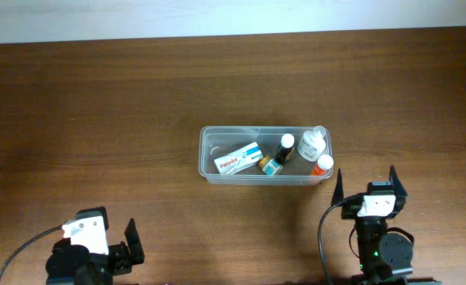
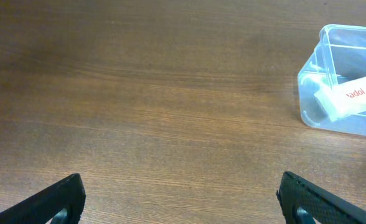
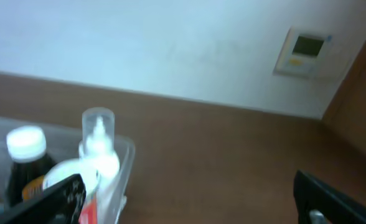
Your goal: Pack container
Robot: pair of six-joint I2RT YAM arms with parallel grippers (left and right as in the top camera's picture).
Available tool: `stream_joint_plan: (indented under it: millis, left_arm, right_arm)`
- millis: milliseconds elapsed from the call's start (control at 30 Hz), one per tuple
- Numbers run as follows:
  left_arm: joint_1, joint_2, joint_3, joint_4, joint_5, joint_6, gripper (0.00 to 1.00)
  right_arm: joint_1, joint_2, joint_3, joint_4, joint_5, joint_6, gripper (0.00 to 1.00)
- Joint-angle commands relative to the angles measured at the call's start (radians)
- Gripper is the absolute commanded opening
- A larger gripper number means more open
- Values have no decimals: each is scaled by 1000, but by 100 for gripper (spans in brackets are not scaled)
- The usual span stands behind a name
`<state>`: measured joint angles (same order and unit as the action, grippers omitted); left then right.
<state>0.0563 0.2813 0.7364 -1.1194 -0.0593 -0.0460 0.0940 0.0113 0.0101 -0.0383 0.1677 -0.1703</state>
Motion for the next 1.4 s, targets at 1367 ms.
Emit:
stream_joint_plan:
  millis: [1367]
  left_arm:
    - [-2,-10,-183,228,106,59,100]
  right_arm:
    - [-3,-4,-1,-33,1,-13,98]
